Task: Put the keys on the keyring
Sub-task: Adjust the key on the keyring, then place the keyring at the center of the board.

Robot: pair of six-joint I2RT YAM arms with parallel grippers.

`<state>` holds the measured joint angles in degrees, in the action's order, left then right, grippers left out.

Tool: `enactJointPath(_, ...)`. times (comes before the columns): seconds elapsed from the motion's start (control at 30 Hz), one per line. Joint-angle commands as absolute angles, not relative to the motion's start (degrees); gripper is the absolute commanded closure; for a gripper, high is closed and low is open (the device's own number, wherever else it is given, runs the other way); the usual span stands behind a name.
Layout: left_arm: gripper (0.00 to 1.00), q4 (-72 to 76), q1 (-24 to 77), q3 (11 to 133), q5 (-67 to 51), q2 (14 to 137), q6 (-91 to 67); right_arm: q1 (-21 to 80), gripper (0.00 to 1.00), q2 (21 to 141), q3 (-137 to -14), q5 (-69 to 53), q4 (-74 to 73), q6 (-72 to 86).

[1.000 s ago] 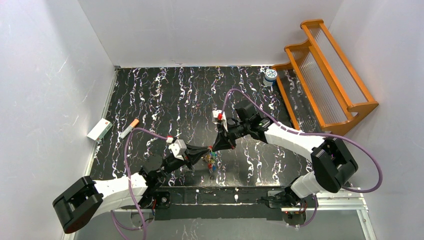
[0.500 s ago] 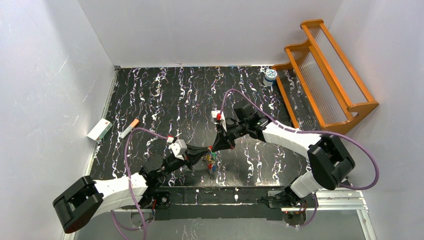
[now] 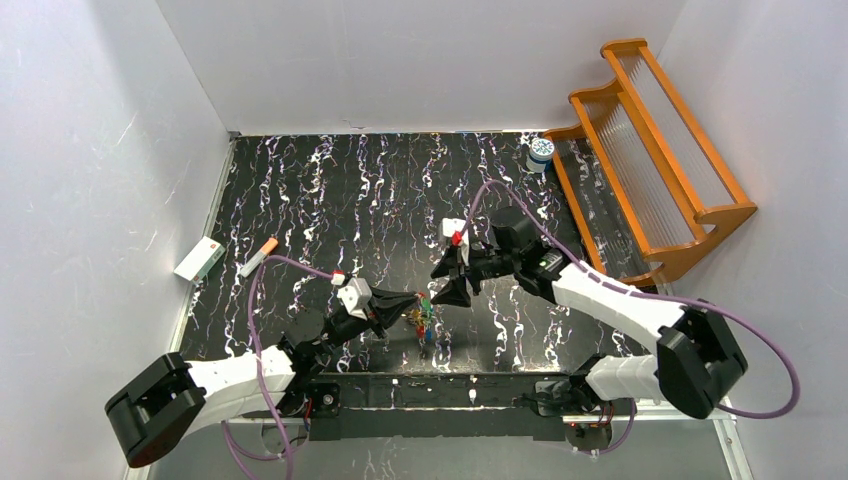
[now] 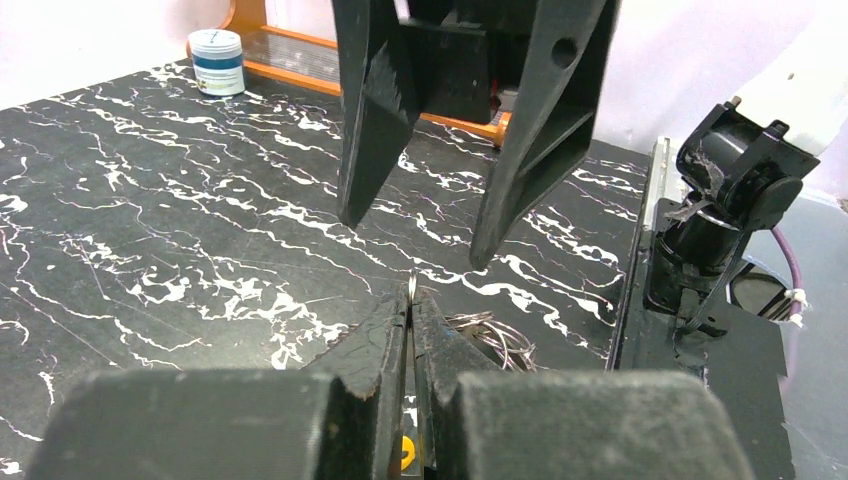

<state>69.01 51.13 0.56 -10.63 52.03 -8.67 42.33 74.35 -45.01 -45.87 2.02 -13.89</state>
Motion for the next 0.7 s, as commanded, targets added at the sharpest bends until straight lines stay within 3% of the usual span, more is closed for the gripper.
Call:
enactJointPath(0.0,1.0,72.74,51.24,0.17,-8.6,50.53,-8.19,41.92,0.28,69.66,-42.99,-40.92,10.19,-13.01)
enactJointPath(0.33,1.0,67.25,51.17,2.9,-3.34,48.36,-3.9,41.53,0.16,68.6,-42.48,-39.09,11.91,-10.96)
enactJointPath(0.53,1.0,53.33,51.17,10.95,8.13,46.04,6.12,40.1,0.02,68.01,-41.57,-37.97,12.81,-7.99)
enactJointPath(0.67,1.0,44.81,51.08,16.83,14.52,45.28,14.45,38.54,0.01,67.82,-41.07,-37.05,13.71,-4.19)
